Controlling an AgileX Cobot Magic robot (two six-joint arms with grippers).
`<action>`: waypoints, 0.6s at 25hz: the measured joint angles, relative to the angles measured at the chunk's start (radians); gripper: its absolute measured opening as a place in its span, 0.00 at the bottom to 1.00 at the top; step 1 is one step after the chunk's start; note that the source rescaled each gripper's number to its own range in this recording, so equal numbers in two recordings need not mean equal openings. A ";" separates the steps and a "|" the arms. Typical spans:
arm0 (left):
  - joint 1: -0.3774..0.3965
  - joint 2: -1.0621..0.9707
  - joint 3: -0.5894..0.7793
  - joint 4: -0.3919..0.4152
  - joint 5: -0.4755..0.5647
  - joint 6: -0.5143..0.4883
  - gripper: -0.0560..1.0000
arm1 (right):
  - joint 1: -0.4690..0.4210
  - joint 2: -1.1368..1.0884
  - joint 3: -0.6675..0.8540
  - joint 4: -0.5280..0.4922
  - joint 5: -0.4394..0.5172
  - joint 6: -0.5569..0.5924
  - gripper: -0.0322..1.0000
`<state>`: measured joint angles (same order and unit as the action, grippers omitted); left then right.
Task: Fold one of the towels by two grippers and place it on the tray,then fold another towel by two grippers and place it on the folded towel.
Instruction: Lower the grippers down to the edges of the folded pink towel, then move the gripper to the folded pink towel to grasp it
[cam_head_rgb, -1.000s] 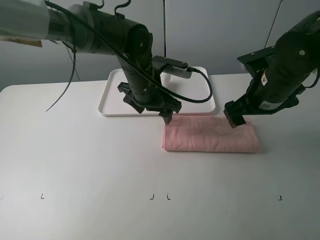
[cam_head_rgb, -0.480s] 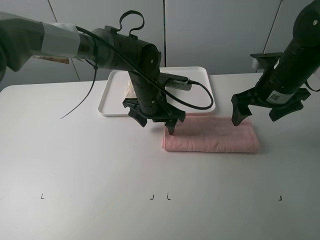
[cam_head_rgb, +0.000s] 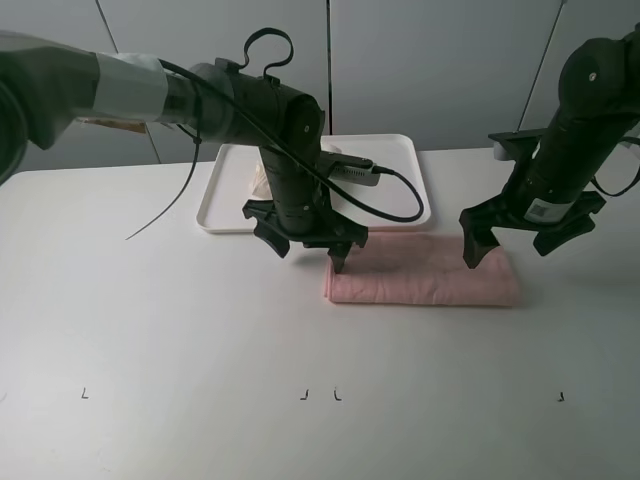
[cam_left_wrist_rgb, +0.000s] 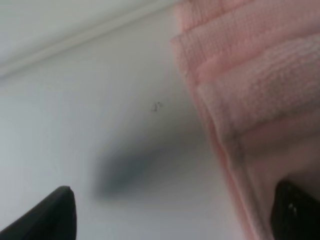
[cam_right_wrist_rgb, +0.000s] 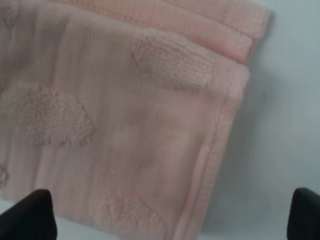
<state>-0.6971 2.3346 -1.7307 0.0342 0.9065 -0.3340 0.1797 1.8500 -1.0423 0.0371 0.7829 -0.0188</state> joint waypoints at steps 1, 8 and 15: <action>0.000 0.009 -0.002 0.000 0.007 0.000 0.99 | 0.000 0.009 -0.012 0.000 0.004 0.000 1.00; 0.000 0.023 -0.014 0.000 0.013 -0.003 0.99 | 0.000 0.062 -0.093 -0.002 0.030 -0.002 1.00; 0.000 0.023 -0.016 0.000 0.025 -0.003 0.99 | 0.000 0.110 -0.131 -0.008 0.056 -0.002 1.00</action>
<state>-0.6971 2.3576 -1.7465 0.0342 0.9316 -0.3367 0.1797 1.9601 -1.1737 0.0290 0.8391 -0.0209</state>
